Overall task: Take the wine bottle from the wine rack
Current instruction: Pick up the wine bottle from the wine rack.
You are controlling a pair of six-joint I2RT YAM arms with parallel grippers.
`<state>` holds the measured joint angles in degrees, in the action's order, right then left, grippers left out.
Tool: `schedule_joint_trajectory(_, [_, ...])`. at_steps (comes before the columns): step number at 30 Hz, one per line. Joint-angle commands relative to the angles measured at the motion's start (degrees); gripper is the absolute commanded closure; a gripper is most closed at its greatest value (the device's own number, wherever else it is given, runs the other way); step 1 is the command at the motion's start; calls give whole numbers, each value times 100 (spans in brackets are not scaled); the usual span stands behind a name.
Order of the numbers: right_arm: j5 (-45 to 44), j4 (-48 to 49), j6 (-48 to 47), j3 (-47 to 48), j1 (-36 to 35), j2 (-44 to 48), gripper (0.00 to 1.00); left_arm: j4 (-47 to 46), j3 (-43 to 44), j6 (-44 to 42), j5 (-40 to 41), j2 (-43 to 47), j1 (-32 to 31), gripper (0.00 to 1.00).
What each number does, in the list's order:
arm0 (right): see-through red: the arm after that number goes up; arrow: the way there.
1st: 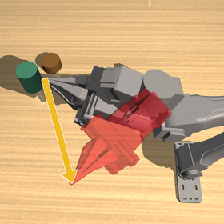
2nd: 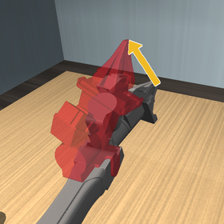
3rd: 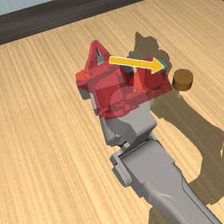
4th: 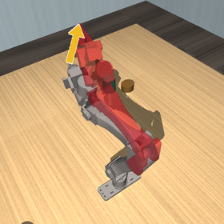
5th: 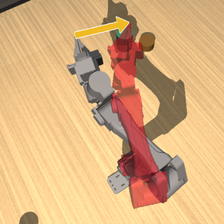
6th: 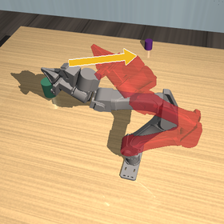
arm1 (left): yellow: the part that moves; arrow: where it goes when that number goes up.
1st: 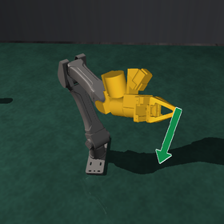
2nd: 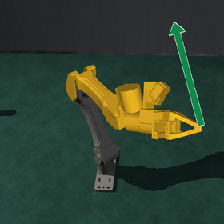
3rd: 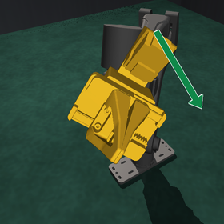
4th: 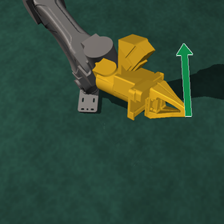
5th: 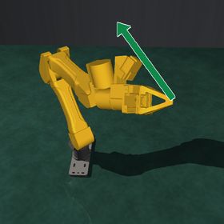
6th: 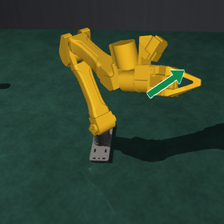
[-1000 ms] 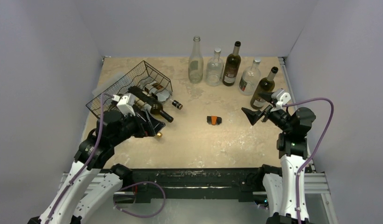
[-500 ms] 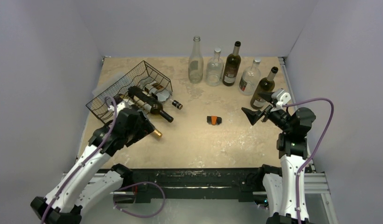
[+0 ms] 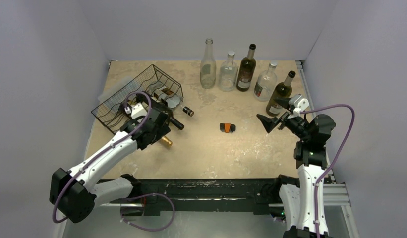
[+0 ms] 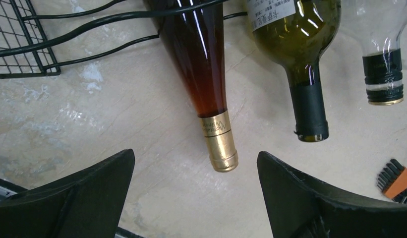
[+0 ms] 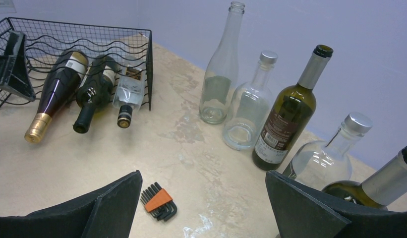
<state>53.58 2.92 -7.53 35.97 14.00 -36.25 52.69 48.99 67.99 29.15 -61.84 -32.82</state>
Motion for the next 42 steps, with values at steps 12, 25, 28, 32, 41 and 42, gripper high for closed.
schedule_joint_trajectory(12, [109, 211, 41, -61, 28, 21, 1, -1171, -7, 196, 804, -1269, -24, 7])
schedule_joint_trajectory(25, [109, 205, 32, -55, 29, 11, 1, -1500, -66, 425, 937, -2314, 122, 14])
schedule_joint_trajectory(28, [107, 200, 32, -56, 30, 17, 1, -1536, -44, 446, 977, -2465, 144, 17])
schedule_joint_trajectory(32, [100, 200, 32, -52, 25, 21, 1, -1549, -12, 484, 1019, -2498, 161, 22])
schedule_joint_trajectory(41, [56, 158, -2, -30, 29, 37, 1, -1504, 6, 540, 1074, -2517, 162, 35])
schedule_joint_trajectory(42, [52, 157, -3, -28, 26, 31, 1, -1504, 5, 538, 1075, -2518, 162, 36])
